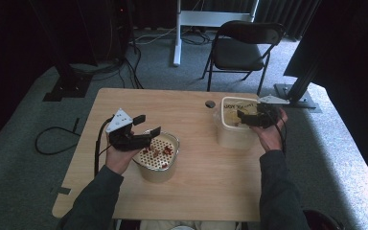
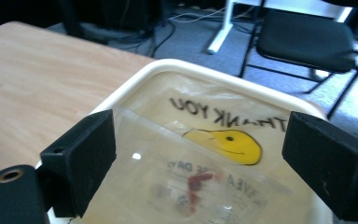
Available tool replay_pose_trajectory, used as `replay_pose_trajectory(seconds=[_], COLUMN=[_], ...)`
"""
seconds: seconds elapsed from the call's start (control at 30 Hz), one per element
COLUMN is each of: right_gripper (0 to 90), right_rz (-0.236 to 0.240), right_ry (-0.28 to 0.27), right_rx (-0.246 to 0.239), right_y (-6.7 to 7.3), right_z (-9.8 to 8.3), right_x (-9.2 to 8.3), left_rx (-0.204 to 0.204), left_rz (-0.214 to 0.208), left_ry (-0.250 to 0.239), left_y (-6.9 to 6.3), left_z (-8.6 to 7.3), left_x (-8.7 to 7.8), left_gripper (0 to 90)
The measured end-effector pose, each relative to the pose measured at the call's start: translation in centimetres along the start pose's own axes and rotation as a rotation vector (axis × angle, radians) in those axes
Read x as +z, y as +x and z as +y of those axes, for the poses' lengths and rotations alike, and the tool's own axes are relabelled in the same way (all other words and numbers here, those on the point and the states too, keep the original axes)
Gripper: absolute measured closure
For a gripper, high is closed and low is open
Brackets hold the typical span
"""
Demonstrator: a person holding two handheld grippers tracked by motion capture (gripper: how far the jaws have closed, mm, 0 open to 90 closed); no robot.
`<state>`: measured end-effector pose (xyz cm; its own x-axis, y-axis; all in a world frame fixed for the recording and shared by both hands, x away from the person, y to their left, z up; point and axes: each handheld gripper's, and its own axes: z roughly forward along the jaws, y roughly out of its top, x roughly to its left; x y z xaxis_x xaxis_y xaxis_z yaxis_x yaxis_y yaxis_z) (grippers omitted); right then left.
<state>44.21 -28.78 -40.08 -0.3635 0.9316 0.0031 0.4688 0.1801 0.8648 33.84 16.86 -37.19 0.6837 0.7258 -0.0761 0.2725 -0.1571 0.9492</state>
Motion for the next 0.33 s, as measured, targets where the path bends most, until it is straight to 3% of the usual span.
replay_pose_trajectory(seconds=[0.23,0.27,0.33], right_gripper=[9.2,9.3,9.3], right_rz=[-0.025,-0.025,-0.028], right_ry=[-0.061,-0.105,-0.122], right_rx=[0.007,0.018,0.020], right_y=[0.0,0.1,0.2], right_z=[-0.7,-0.9,-1.0], right_x=[-1.2,-2.1,-2.4], left_rx=[-0.013,-0.012,-0.012], left_rz=[0.008,0.013,0.015], left_ry=[-0.005,-0.004,-0.004], left_y=[0.5,0.5,0.5], left_z=[-0.1,-0.1,-0.1], left_x=[-0.3,-0.3,-0.4], left_gripper=[24.3,24.3,24.3])
